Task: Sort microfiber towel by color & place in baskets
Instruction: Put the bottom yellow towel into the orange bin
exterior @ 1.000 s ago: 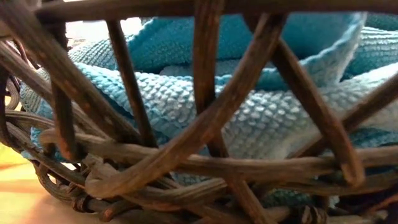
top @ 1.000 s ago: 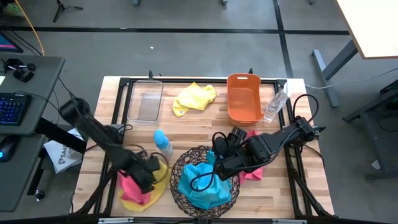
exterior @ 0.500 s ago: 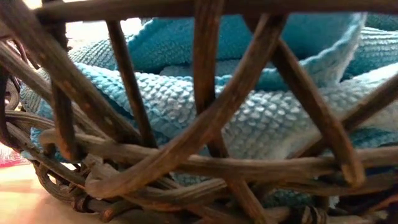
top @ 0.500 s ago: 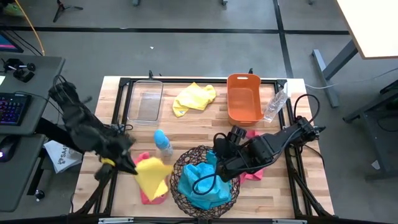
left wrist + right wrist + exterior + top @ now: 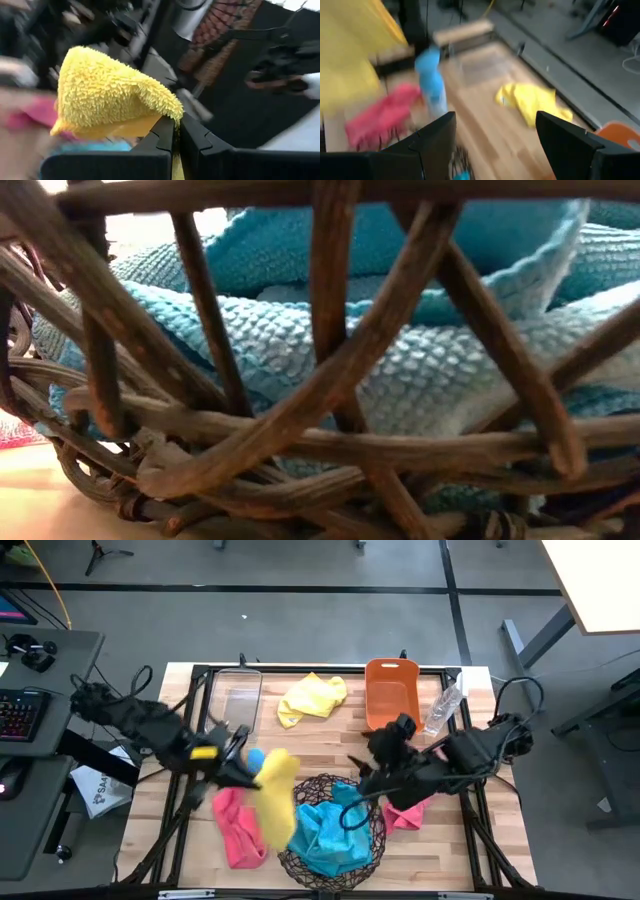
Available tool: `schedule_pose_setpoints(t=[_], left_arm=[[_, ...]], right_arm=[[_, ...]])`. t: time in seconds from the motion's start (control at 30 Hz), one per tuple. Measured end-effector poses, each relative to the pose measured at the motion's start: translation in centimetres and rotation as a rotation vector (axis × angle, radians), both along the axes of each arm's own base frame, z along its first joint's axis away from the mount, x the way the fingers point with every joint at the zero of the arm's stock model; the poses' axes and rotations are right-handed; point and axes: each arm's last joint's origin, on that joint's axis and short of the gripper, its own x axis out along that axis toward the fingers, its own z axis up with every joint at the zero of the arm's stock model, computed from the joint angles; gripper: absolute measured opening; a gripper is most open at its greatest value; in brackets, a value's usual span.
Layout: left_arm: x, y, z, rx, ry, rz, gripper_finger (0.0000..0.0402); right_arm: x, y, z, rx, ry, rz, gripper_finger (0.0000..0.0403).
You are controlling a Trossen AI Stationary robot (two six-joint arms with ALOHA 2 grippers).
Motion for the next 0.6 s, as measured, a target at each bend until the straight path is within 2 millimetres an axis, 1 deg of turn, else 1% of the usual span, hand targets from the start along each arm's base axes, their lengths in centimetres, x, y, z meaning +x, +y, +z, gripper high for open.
schedule_pose_setpoints(t=[0.1,0.17,0.27,0.37,0.43,0.6], left_arm=[[2.7,1.8,-0.2,0.166,-0.027,0.082,0.0],[4.7,3.1,-1.1,0.273,-0.011,0.122,0.0],[7.8,5.4,-2.8,0.371,0.027,0.15,0.0],[10.9,7.7,-4.6,0.446,0.044,0.214,0.0],[13.0,9.0,-5.7,0.472,0.022,0.261,0.0],[17.6,11.8,-7.6,0.496,-0.135,0.361,0.0]], right_arm=[[-0.2,-0.7,1.5,-0.032,-0.114,-0.037,0.027],[-0.3,-1.1,2.6,-0.057,-0.192,-0.067,0.027],[-0.5,-1.8,4.2,-0.096,-0.284,-0.114,0.027],[-0.9,-2.7,5.2,-0.14,-0.326,-0.167,0.027],[-1.2,-3.3,5.5,-0.152,-0.339,-0.202,0.027],[-2.1,-5.1,6.3,-0.152,-0.355,-0.252,0.027]])
